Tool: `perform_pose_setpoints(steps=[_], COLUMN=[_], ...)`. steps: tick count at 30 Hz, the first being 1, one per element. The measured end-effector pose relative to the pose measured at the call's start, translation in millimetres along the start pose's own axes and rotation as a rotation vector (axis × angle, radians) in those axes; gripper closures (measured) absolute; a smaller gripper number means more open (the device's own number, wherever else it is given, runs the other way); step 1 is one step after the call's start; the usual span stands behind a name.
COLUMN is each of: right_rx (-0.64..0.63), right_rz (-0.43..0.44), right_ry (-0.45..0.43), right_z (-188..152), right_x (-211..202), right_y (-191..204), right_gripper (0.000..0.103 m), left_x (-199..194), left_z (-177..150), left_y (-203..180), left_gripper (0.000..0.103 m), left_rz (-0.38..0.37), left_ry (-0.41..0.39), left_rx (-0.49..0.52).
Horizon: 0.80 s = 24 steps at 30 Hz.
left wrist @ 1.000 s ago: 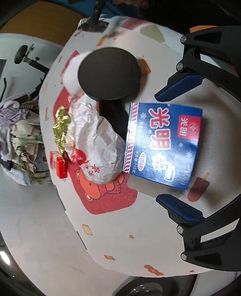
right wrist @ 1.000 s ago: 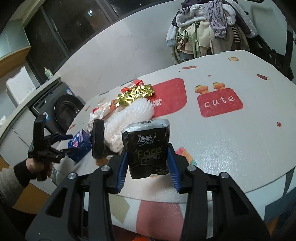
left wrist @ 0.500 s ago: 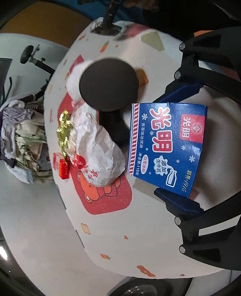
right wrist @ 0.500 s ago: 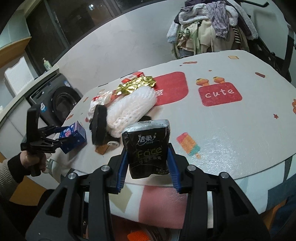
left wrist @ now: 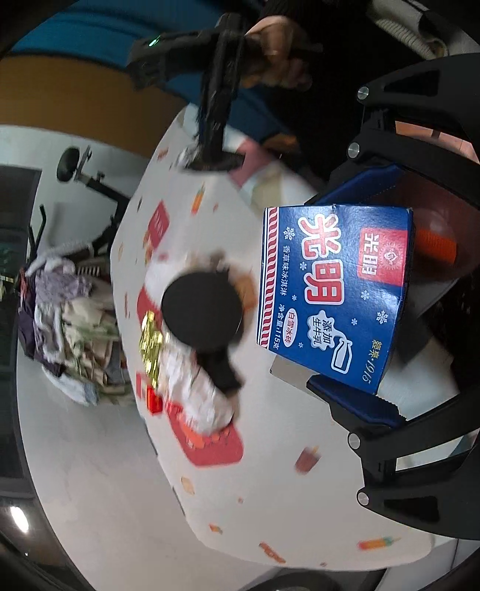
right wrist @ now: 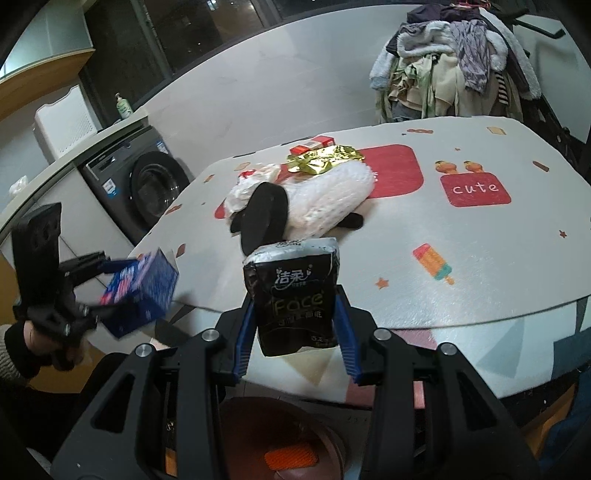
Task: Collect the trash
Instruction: 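Lower the blue milk carton into the brown bin and open the left gripper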
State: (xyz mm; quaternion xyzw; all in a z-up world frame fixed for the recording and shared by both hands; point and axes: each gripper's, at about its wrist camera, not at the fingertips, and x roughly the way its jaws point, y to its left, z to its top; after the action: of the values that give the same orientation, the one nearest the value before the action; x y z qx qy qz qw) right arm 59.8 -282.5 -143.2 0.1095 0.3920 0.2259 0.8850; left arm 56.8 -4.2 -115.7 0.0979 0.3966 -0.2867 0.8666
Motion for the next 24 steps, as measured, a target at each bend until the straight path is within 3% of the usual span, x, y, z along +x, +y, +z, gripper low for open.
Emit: perform_pose_setpoints(steps=[5,11,18,21,24], right_rx=[-0.024,0.004,0.016,0.032,0.046], right_rz=[-0.020,-0.031,-0.035,-0.034,-0.032], right_ry=[-0.001,-0.004,-0.003,0.002,0.006], right_z=[-11,-21,-28,-30,-32], right_x=[-12,-24,-32,-31,-29], right_y=[9,2,-6,-10,-12], right_gripper=[0.061,0.061,0.061,0.061,0.061], left_x=[9,41,78,88,92], left_z=[-26,-53,-79,-84,-85], left_y=[-46,-91,-123,-132,-137], left_gripper=[0.018,0.018,0.018,0.017,0.009], left_rz=[-0.074,-0.134,-0.177,-0.205,-0.224], left_ry=[0.052,0.172,0.284,0.298,0.281], left_rx=[0.060,0.167,0.272,0.279,0.268])
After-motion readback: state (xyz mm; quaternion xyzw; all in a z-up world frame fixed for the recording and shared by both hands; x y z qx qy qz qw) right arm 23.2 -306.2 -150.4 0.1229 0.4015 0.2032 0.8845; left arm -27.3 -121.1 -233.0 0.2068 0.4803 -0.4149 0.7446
